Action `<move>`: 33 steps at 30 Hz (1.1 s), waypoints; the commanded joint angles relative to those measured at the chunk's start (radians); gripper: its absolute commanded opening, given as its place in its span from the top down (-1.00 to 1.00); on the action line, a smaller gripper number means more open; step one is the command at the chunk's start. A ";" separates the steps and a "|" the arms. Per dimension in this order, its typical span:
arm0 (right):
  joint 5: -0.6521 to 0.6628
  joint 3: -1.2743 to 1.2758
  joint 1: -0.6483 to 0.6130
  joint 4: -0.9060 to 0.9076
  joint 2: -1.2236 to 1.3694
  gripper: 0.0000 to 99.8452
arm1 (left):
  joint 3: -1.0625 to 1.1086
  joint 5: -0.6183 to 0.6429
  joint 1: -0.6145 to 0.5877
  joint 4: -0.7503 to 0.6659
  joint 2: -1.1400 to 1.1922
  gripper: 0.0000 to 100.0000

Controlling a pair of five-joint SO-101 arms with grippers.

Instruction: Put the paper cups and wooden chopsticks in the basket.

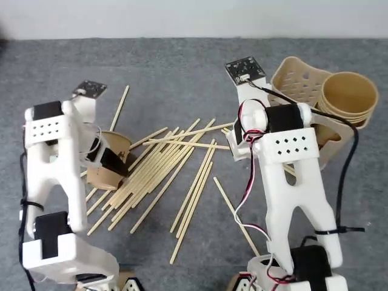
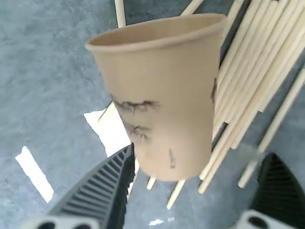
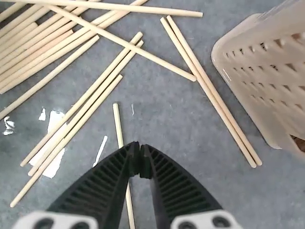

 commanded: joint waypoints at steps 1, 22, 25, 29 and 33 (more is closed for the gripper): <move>0.012 -0.002 0.007 -0.013 -0.051 0.98 | 0.058 -0.003 0.000 -0.095 -0.057 0.22; 0.012 0.000 0.016 0.004 -0.228 0.98 | 0.228 -0.002 0.021 -0.301 -0.120 0.52; 0.012 0.000 0.016 0.054 -0.340 0.98 | 0.219 -0.002 0.054 -0.252 -0.195 0.53; 0.012 0.002 0.085 0.120 -0.452 0.98 | 0.217 0.000 0.124 -0.186 -0.354 0.53; 0.014 0.002 0.254 0.156 -0.504 0.98 | 0.216 0.104 0.212 -0.178 -0.543 0.53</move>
